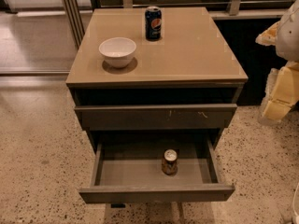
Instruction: Pick orange can from middle drawer and place on counter
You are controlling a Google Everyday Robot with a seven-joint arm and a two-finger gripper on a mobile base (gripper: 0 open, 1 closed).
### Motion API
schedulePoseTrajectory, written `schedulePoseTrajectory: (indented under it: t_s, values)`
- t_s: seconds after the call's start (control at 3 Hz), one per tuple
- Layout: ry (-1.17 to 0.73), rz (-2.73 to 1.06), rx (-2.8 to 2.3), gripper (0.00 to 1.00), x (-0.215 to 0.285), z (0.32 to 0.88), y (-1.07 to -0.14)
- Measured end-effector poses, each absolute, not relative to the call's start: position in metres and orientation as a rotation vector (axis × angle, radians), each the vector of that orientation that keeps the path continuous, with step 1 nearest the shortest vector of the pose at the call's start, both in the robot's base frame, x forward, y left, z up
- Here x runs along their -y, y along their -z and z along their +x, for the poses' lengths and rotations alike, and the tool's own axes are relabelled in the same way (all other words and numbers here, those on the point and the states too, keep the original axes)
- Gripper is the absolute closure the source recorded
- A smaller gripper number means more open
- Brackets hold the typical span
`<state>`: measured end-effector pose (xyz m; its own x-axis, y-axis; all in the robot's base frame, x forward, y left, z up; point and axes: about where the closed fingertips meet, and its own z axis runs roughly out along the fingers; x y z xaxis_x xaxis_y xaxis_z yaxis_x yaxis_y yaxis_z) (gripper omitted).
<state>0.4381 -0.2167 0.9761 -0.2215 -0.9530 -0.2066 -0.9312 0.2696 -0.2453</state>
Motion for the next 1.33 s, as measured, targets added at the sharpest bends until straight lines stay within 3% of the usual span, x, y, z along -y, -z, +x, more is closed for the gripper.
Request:
schedulePoseTrajectory:
  t_s: [0.33, 1.0, 1.33]
  values:
    - [0.098, -1.725, -2.232, 0.0, 0.217, 0.438, -0.976]
    - [0.035, -1.722, -2.177, 0.42, 0.206, 0.441, -0.935]
    - [-0.036, -1.696, -2.17, 0.66, 0.194, 0.46, -0.862]
